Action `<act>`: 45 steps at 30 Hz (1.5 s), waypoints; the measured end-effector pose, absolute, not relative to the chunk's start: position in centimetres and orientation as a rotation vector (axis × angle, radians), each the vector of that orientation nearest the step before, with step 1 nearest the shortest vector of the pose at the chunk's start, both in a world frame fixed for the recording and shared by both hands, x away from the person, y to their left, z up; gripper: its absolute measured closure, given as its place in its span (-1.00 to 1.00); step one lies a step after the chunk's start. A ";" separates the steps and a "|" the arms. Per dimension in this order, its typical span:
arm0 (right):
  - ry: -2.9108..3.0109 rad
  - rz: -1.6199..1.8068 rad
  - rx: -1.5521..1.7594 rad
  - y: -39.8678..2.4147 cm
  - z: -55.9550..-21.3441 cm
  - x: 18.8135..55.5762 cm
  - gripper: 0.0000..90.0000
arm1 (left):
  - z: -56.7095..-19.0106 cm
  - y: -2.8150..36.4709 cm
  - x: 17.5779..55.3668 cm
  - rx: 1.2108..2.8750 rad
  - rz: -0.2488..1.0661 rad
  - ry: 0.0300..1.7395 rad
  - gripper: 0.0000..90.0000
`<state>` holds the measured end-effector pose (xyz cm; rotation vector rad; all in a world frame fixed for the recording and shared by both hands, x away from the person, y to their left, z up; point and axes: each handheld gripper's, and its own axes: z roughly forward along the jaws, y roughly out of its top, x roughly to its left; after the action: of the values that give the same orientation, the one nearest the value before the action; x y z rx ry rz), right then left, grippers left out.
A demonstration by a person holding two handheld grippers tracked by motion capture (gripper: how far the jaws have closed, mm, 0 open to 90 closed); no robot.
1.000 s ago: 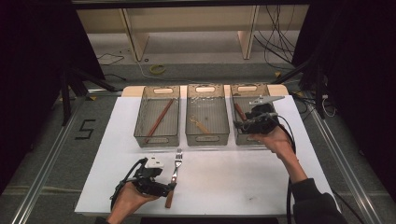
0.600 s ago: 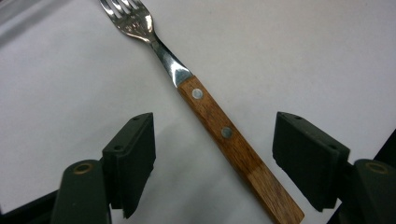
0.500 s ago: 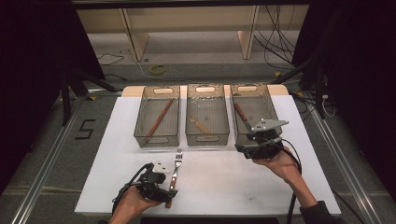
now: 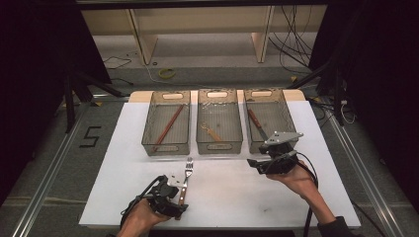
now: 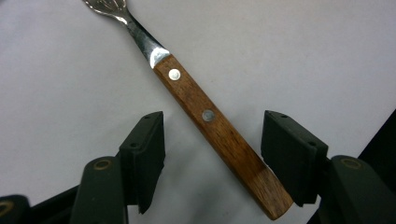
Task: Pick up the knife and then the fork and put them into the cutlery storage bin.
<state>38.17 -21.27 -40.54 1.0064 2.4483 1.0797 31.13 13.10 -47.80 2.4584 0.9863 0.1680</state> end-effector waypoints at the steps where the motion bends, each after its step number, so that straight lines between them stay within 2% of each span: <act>1: 2.449 1.080 1.004 -21.3 -40.6 38.2 -0.17 | -47.8 13.0 31.1 2.468 0.174 0.983 -0.09; 6: 2.455 1.087 1.002 -21.3 -40.6 38.1 -0.17 | -47.8 12.9 31.1 2.484 0.200 0.975 0.02; 19: 2.455 1.100 0.994 -21.3 -40.4 37.9 -0.16 | -47.6 13.5 31.5 2.497 0.192 0.976 0.47; 27: 2.459 1.099 0.992 -21.3 -40.4 38.0 -0.16 | -47.6 13.9 31.8 2.495 0.184 0.984 0.65; 45: 2.464 1.117 0.985 -21.2 -40.4 37.9 -0.15 | -47.5 14.1 31.6 2.491 0.212 0.926 0.68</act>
<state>37.92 -21.25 -40.38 0.9852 2.4640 1.1165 31.62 14.06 -47.47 2.4906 0.9262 0.2119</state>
